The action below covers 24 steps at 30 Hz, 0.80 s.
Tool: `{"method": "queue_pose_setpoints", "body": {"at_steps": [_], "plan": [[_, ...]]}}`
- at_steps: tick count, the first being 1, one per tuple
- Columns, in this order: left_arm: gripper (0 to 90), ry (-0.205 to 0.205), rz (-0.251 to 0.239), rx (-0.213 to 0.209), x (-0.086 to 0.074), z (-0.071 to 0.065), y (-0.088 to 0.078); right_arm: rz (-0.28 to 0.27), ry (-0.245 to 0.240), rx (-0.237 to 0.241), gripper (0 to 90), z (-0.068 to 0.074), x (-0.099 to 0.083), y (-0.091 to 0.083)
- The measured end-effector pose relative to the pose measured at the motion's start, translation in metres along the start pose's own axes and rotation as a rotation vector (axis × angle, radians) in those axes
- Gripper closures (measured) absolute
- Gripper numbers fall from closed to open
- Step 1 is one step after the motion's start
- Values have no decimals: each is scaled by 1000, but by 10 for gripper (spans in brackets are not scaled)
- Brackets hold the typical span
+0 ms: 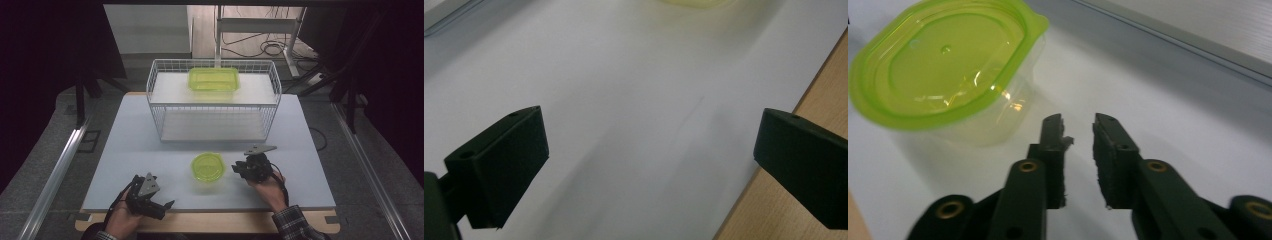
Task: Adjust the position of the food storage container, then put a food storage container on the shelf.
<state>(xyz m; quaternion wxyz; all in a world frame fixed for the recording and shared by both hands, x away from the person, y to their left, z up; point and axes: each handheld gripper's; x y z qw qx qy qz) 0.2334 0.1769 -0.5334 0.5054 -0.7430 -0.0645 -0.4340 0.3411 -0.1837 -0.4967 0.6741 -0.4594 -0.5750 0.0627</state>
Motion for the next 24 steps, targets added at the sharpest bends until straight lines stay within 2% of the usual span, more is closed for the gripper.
{"method": "queue_pose_setpoints", "body": {"at_steps": [1,2,5,7,8,9,10,11,12,13,14,19,24], "plan": [[9,-4,0,-2,0,0,0,-7,-5,-13,634,0,-3,-8],[9,-9,-1,-3,0,0,0,-7,-5,-13,634,0,-3,-8],[13,-12,0,-4,0,0,-1,-14,-16,-27,514,1,-7,-17],[14,-8,4,-2,0,0,0,-15,-16,-24,440,2,-10,-20],[13,-5,4,-1,0,0,0,-9,-20,-22,362,3,-14,-22],[13,-5,4,-1,0,0,0,-9,-20,-22,362,3,-14,-22],[13,-8,0,0,0,0,0,-8,-23,-17,294,5,-18,-24],[13,-7,-1,0,0,0,0,-8,-23,-17,294,5,-18,-24],[13,-6,-1,0,0,0,0,-2,-20,1,248,7,-22,-25],[13,-4,-2,1,0,0,0,-2,-20,1,248,7,-22,-25],[13,-1,-2,2,0,0,0,-1,-26,10,209,7,-26,-27],[12,5,-3,5,0,0,0,-11,-28,32,119,6,-29,-25],[12,5,-4,5,0,0,0,-26,-23,34,72,5,-28,-24]]}}
Point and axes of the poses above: each handheld gripper's, and its own axes: y roughly forward along the jaws, x roughly out of its top, z roughly to its left, and after that the axes turned 14 degrees about -y, right-handed
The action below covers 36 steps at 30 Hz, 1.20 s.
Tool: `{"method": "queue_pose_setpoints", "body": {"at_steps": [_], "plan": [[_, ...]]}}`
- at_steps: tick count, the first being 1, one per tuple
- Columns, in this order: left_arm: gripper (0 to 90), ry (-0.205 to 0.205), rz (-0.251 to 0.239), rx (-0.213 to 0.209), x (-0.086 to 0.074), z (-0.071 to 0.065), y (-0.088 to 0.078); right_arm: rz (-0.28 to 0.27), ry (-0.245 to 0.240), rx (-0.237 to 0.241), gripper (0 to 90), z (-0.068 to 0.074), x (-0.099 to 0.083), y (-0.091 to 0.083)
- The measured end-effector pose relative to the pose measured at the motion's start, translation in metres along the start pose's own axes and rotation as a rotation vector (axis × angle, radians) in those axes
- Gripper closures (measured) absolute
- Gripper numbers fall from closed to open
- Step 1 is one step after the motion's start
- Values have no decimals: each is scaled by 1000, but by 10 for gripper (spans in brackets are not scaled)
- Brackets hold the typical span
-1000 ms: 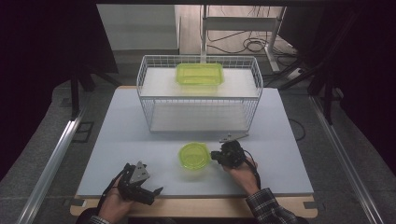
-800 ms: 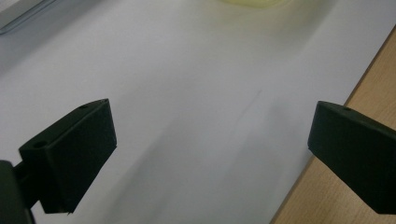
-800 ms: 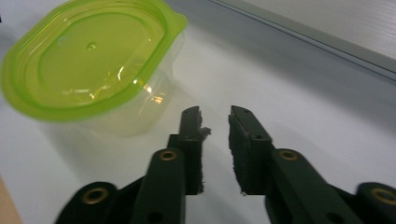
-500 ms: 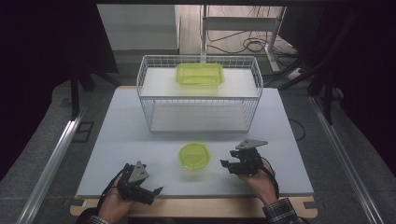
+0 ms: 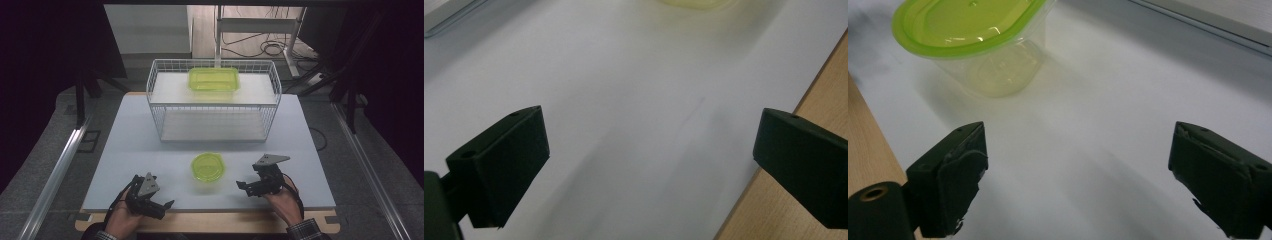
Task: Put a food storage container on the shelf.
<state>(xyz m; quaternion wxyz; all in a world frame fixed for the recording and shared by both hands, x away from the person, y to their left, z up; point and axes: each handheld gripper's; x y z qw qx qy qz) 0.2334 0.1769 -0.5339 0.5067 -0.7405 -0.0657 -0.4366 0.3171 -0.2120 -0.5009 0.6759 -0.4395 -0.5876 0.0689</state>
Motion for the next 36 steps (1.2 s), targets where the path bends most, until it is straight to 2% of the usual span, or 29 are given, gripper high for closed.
{"method": "queue_pose_setpoints", "body": {"at_steps": [6,8,14,16,23,26,30,32,34,36], "plan": [[12,5,0,-3,0,0,0,-30,42,8,35,-3,2,2],[12,4,-1,-2,0,-1,0,-35,42,7,37,-3,3,2],[12,8,2,0,0,-1,0,-52,67,30,47,-5,11,3],[12,7,2,0,0,-1,1,-60,88,46,46,-6,15,5],[12,14,6,2,0,-1,1,-54,88,42,43,-4,25,9],[11,16,4,4,0,-2,1,-58,95,55,43,-4,30,11],[12,26,0,3,0,-2,1,-58,104,72,100,-5,36,13],[12,30,2,6,0,-2,1,-62,117,84,169,-8,42,14],[12,28,1,5,0,-2,1,-66,123,86,194,-8,45,15],[12,22,-2,6,0,-2,1,-74,137,96,268,-12,53,18]]}}
Point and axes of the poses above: each handheld gripper's, and its own axes: y roughly forward along the jaws, x roughly out of its top, z roughly to its left, and after that the axes turned 14 degrees about -y, right-handed
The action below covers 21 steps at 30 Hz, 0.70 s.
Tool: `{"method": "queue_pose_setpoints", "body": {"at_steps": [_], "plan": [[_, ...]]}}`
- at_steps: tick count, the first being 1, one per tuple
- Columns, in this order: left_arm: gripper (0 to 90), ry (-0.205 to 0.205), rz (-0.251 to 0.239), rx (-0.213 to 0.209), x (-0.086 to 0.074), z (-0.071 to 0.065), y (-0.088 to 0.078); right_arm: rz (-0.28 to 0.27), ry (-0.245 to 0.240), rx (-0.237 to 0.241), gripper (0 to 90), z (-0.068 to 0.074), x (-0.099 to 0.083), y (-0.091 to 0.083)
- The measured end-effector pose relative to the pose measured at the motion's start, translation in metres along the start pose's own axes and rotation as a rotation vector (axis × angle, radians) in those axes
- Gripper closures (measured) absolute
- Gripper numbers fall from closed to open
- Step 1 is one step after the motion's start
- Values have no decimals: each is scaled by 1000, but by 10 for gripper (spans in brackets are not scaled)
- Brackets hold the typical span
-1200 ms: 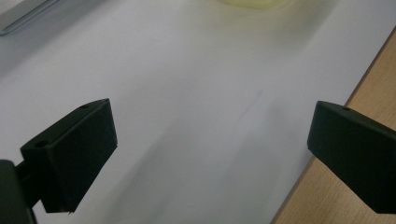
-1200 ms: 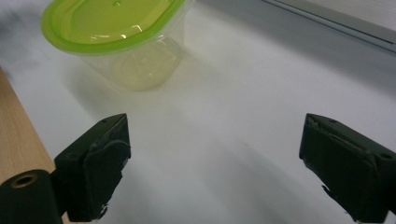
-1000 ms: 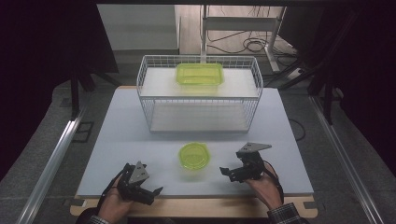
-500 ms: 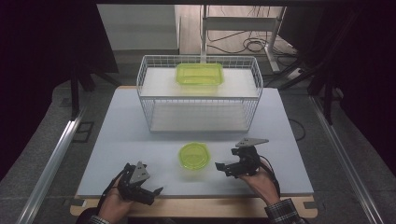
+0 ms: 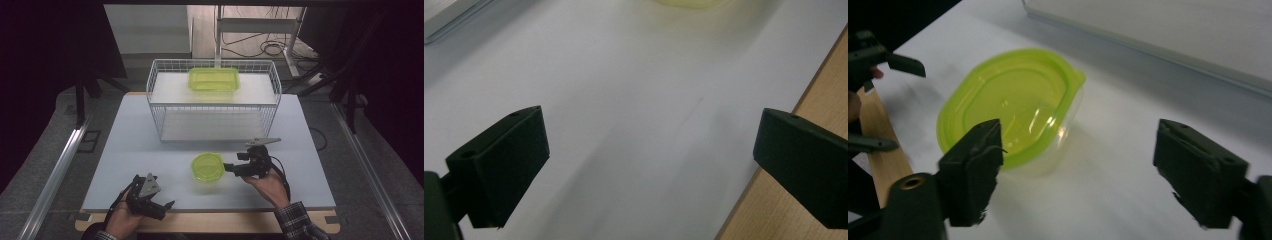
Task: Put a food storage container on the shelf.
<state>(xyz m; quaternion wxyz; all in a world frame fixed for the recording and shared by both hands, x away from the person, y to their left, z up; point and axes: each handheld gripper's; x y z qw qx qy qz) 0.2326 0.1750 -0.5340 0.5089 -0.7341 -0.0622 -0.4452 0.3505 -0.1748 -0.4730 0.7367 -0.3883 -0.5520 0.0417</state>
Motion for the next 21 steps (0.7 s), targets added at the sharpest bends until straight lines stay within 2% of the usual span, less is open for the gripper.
{"method": "queue_pose_setpoints", "body": {"at_steps": [2,4,8,12,15,16,17,21], "plan": [[11,-1,-4,0,0,0,-1,3,4,9,284,-1,2,2],[12,1,-4,0,0,0,-1,6,25,43,330,-5,8,8],[12,2,-3,-1,0,0,-1,10,47,57,378,-7,11,13],[12,3,-1,-1,0,0,-1,27,95,72,451,-12,12,18],[12,4,1,-1,0,0,0,44,163,121,504,-18,8,26],[12,5,2,-1,0,0,0,44,163,121,504,-18,8,26],[12,4,2,-2,0,0,0,48,196,143,540,-21,6,30],[12,3,3,-1,0,0,0,48,233,172,587,-24,4,32]]}}
Point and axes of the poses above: each handheld gripper's, and its own axes: y roughly forward along the jaws, x roughly out of its top, z roughly to its left, and after that the axes turned 14 degrees about -y, right-handed
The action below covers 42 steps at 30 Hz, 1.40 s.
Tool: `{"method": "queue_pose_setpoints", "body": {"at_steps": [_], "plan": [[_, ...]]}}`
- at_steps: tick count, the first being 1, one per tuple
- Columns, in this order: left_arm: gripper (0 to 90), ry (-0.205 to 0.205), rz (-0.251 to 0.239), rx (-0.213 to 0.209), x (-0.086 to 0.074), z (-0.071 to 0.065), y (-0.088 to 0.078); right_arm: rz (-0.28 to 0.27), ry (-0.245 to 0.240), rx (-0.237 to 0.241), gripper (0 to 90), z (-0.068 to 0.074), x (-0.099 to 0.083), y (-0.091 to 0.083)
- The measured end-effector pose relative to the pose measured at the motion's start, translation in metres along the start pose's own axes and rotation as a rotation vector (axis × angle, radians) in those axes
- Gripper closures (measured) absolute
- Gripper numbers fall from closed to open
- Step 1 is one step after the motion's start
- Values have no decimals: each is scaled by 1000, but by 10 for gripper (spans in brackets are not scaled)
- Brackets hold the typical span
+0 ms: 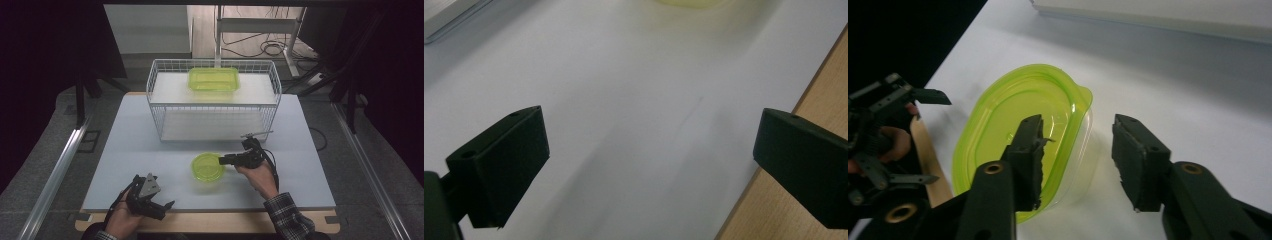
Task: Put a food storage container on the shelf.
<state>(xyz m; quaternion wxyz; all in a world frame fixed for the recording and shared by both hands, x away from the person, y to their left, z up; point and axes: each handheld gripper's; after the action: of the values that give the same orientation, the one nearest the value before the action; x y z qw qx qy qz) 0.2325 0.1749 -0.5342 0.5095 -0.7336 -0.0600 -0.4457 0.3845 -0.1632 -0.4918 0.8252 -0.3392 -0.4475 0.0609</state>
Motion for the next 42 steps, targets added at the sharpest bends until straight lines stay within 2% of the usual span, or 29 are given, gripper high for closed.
{"method": "queue_pose_setpoints", "body": {"at_steps": [1,5,7,9,10,14,18,22,42], "plan": [[12,3,2,1,0,0,0,6,27,19,620,-2,0,2],[12,6,4,1,0,0,0,21,47,43,668,-4,0,5],[12,7,6,1,0,0,1,34,73,67,734,-4,1,8],[12,8,8,1,0,0,1,35,80,76,746,-5,1,9],[12,9,7,1,0,-1,1,41,92,91,791,-5,2,9],[12,8,7,0,0,0,1,53,94,97,802,-4,4,8],[12,11,9,2,0,-1,1,43,107,138,811,-3,4,7],[12,10,8,3,0,-1,1,37,78,108,812,2,8,1],[12,-4,-3,9,0,0,0,-72,84,130,813,4,23,-27]]}}
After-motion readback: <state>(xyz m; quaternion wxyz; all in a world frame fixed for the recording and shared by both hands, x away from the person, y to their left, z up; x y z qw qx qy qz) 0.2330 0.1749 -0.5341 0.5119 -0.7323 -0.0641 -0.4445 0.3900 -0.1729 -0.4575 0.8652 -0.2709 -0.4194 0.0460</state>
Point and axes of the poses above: each handheld gripper's, and its own axes: y roughly forward along the jaws, x roughly out of its top, z roughly to its left, and after that the axes turned 14 degrees about -y, right-handed
